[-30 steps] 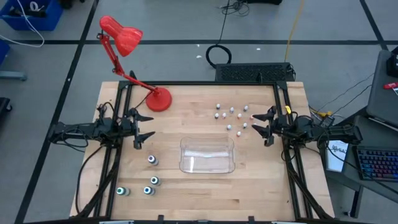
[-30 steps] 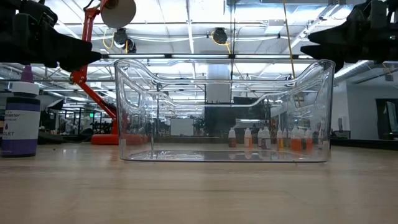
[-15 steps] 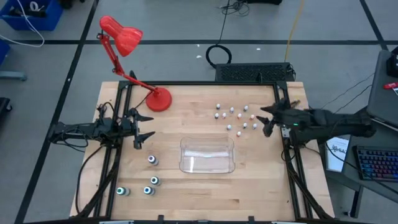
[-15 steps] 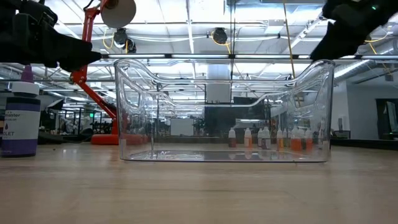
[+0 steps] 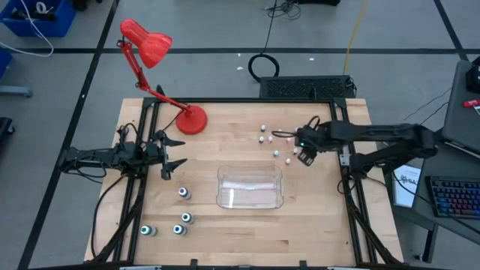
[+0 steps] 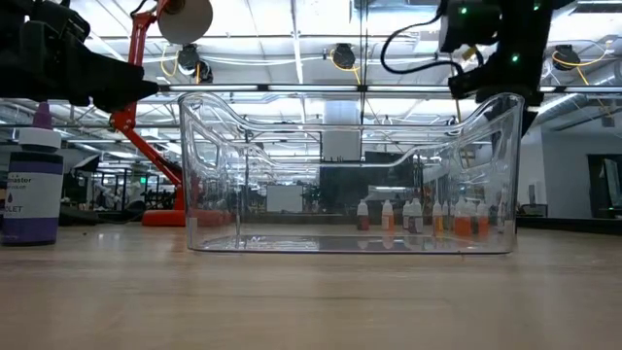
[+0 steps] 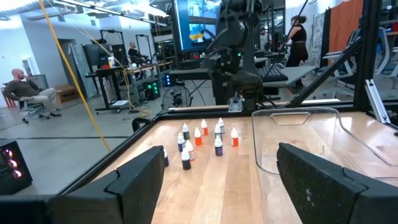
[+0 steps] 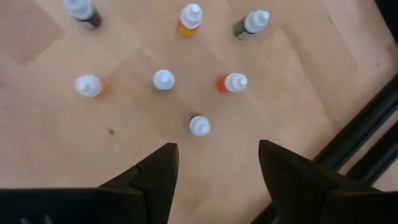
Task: Pick & Place food coloring
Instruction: Put the red food coloring bottle into the transparent bin
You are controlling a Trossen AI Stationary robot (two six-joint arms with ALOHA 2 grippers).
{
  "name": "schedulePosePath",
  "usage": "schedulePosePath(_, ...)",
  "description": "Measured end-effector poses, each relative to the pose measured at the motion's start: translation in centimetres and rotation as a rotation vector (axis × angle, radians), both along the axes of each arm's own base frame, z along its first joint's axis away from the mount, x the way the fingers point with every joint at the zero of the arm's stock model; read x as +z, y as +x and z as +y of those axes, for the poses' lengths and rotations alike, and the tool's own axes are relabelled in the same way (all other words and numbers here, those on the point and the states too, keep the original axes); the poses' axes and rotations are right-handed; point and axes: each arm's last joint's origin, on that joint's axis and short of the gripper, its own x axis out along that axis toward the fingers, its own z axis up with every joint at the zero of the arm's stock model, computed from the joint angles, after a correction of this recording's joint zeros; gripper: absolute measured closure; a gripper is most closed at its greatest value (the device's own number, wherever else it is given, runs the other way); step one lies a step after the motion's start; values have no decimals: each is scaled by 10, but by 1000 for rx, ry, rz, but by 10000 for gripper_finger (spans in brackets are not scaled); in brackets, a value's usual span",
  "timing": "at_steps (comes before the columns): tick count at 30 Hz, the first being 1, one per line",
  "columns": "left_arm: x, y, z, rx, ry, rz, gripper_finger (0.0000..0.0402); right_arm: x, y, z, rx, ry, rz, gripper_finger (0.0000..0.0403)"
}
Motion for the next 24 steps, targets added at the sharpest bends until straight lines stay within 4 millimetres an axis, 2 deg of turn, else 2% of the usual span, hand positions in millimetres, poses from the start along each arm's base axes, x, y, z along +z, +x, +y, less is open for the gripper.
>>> schedulePosePath(5,0,0,0,0,0,0,96,-12,3,-8,-20,67,-49,193)
schedulePosePath(18,0,0,0,0,0,0,96,-55,-11,-20,-97,94,-54,193)
schedulePosePath(24,0,0,0,0,0,0,96,-66,-13,-24,-98,131,-92,193)
